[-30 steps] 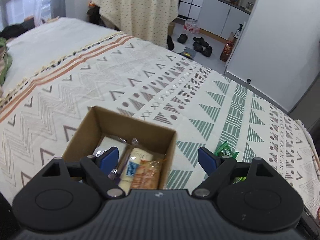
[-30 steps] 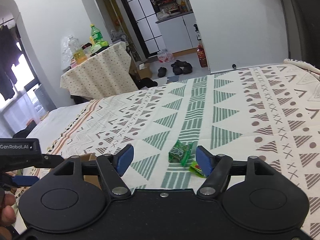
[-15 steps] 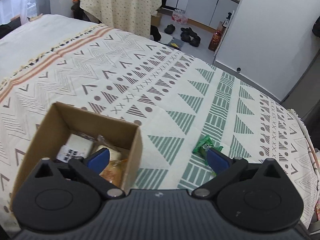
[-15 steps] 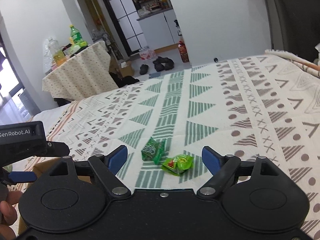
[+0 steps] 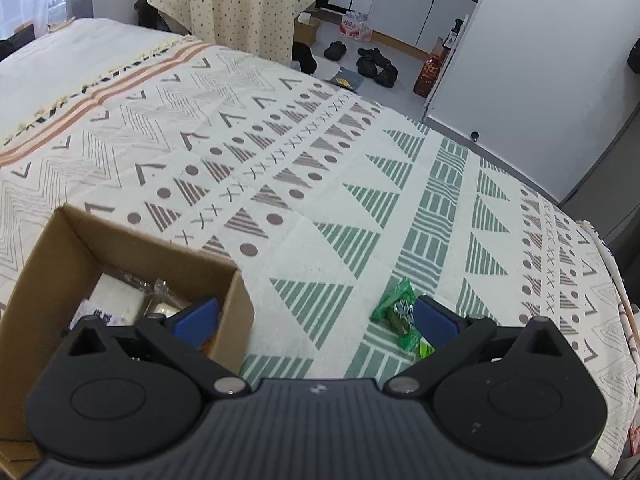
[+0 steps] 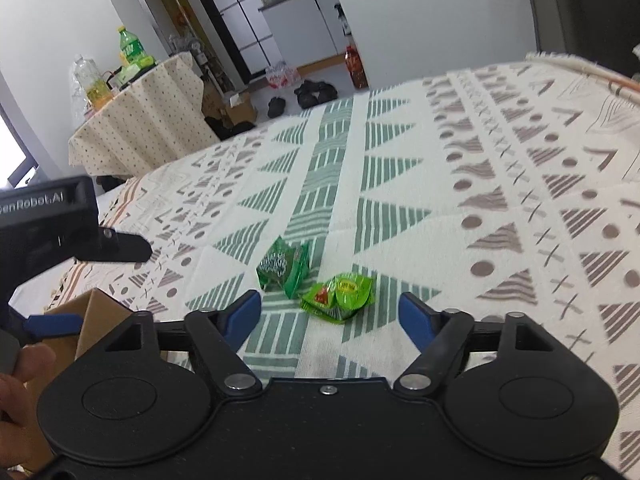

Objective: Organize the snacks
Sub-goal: 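Move both grippers back to the two green candies on the bed, then grasp the dark green candy with the left gripper while the right grasps the light green candy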

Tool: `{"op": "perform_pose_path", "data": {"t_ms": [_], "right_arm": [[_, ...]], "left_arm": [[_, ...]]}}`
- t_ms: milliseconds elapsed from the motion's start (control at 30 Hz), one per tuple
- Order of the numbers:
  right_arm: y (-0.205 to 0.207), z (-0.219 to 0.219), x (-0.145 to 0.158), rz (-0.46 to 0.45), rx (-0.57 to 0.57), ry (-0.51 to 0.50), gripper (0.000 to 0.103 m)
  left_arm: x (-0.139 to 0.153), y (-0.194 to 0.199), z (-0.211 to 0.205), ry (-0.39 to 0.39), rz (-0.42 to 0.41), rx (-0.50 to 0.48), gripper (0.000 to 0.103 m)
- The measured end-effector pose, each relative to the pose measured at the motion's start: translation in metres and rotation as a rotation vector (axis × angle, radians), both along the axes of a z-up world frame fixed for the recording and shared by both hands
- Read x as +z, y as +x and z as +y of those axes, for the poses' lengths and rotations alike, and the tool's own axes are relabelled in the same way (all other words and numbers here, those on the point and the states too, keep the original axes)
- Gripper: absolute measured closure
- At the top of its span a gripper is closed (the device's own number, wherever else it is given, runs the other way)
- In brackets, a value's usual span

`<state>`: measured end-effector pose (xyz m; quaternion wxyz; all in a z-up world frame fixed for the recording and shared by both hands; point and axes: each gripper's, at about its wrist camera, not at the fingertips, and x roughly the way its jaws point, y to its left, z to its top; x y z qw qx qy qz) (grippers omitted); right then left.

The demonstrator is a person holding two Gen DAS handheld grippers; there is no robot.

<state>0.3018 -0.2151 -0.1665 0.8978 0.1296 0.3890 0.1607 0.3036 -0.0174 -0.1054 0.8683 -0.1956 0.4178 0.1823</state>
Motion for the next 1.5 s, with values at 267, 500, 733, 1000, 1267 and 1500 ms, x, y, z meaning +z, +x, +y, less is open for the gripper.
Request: {"op": "perform_pose_path", "data": {"t_ms": [267,500,733,1000,1267,1500], "right_arm": [[0.016,0.004,-0.018,0.045,-0.019,0.002,0.039],[0.027,0.005,-0.031,0.068,-0.037,0.004,0.046],[0.038,-0.003,-0.038,0.090,-0.059,0.051,0.058],[0.043,-0.006,-0.040,0.085,-0.050,0.063,0.060],[0.040,-0.012,-0.037,0.078,-0.075,0.015,0.061],[0.039,-0.012,-0.037,0.070,-0.073,0.000,0.061]], "left_arm": [[0.011,0.020,-0.018,0.012,-0.059,-0.066,0.002],[-0.021,0.042,-0.026,-0.048,-0.015,-0.108,0.008],[-0.051,0.059,-0.029,-0.098,0.028,-0.114,0.019],[-0.071,0.076,-0.039,-0.103,0.059,-0.132,0.030],[-0.092,0.089,-0.049,-0.064,0.085,-0.162,0.039],[-0.093,0.088,-0.047,-0.055,0.072,-0.165,0.071]]}}
